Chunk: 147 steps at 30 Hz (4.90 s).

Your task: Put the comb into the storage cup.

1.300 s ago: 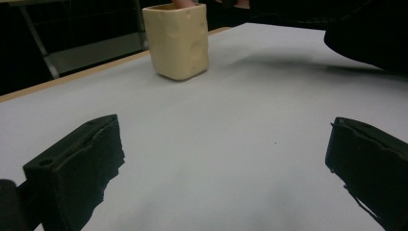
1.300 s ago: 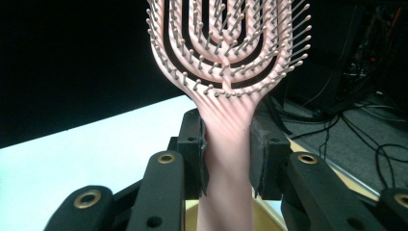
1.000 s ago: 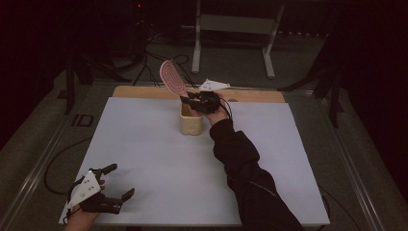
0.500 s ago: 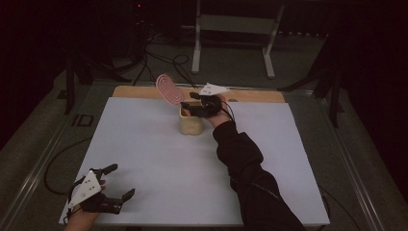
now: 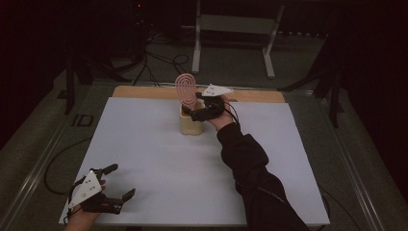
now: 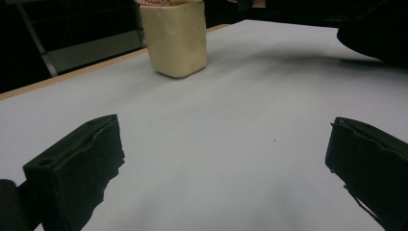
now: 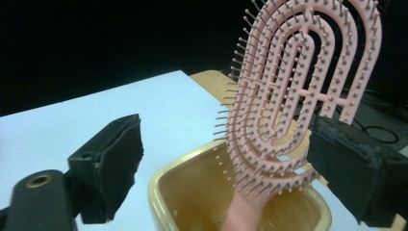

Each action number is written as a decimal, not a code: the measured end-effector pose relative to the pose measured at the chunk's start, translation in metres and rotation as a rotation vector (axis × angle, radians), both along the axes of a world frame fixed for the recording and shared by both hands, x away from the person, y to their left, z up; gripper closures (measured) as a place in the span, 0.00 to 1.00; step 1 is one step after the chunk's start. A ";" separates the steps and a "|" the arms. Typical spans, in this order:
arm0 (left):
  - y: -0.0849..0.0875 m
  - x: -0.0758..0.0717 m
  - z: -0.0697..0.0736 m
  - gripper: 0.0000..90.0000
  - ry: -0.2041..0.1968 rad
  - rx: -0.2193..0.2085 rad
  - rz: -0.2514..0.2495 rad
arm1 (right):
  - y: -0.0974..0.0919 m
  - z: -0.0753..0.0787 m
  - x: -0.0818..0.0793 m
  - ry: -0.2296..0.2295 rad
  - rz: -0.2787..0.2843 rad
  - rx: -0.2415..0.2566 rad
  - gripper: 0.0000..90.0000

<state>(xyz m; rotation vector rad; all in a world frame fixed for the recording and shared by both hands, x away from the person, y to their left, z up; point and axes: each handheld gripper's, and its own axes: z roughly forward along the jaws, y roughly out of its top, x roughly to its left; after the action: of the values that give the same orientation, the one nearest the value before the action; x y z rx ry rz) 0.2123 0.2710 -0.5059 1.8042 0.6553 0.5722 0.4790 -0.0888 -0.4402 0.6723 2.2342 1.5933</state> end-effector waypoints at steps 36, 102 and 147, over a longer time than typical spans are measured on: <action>0.000 -0.001 0.000 0.00 -0.002 0.005 0.004 | -0.019 0.008 -0.033 0.059 0.026 -0.048 0.11; 0.000 -0.002 0.001 0.00 -0.003 0.004 0.011 | -0.134 -0.029 -0.133 0.174 -0.033 -0.057 0.11; -0.001 -0.002 0.000 0.00 0.003 0.015 0.007 | -0.226 -0.072 -0.216 0.194 -0.248 -0.071 0.11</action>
<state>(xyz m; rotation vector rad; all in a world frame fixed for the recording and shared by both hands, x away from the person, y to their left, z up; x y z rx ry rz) 0.2108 0.2699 -0.5060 1.8182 0.6611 0.5805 0.2629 -0.3146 -0.5118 1.0772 2.2227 1.3735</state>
